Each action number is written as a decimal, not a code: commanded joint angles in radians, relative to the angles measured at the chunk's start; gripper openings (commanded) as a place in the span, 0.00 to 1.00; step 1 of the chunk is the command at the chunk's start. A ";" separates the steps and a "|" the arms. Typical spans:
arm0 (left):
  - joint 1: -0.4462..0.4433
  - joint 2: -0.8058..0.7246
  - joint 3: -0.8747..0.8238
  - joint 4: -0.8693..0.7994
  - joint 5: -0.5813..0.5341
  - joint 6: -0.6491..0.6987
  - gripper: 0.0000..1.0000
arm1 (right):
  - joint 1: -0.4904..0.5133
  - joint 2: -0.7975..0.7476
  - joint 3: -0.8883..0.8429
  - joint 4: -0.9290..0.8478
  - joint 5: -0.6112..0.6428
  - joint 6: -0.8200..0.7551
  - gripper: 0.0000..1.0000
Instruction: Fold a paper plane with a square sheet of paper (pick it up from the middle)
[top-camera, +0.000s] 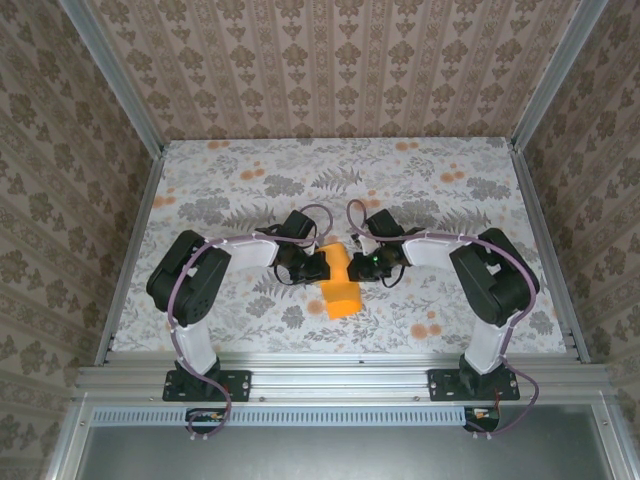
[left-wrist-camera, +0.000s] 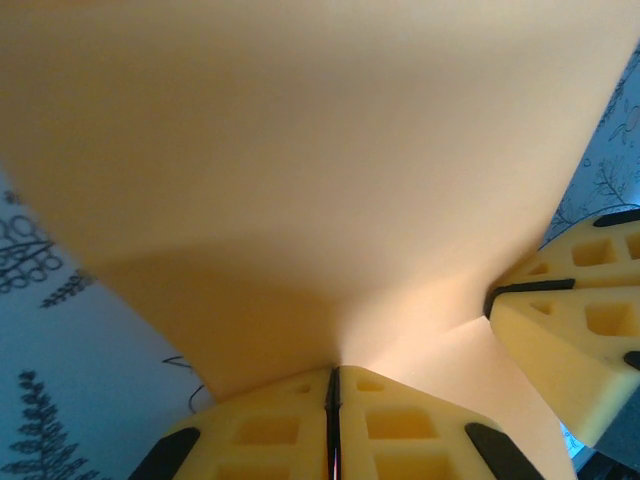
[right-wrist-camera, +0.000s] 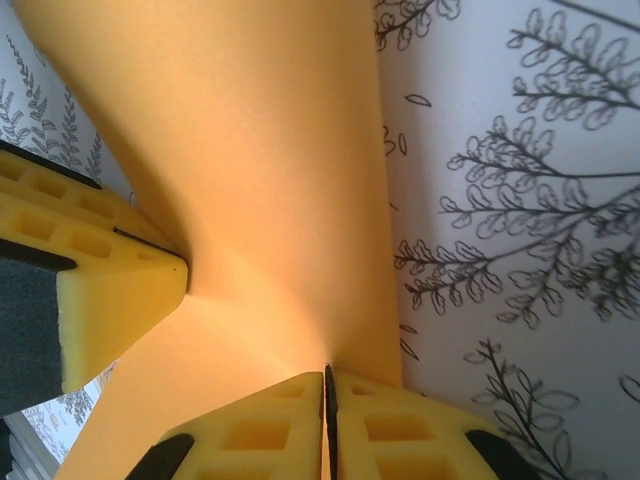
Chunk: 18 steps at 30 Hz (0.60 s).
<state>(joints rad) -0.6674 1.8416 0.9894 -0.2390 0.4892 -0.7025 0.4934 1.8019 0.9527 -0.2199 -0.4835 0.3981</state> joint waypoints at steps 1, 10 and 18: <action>-0.022 0.108 -0.043 -0.041 -0.087 0.028 0.10 | -0.006 -0.071 0.022 -0.002 -0.015 0.031 0.13; -0.024 0.099 -0.045 -0.043 -0.089 0.029 0.10 | 0.005 0.029 0.072 0.049 -0.036 0.055 0.13; -0.023 0.090 -0.055 -0.046 -0.090 0.036 0.10 | -0.012 0.098 0.091 0.032 0.040 0.030 0.12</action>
<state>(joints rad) -0.6746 1.8572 0.9924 -0.1932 0.5087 -0.6994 0.4911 1.8812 1.0199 -0.1711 -0.4892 0.4442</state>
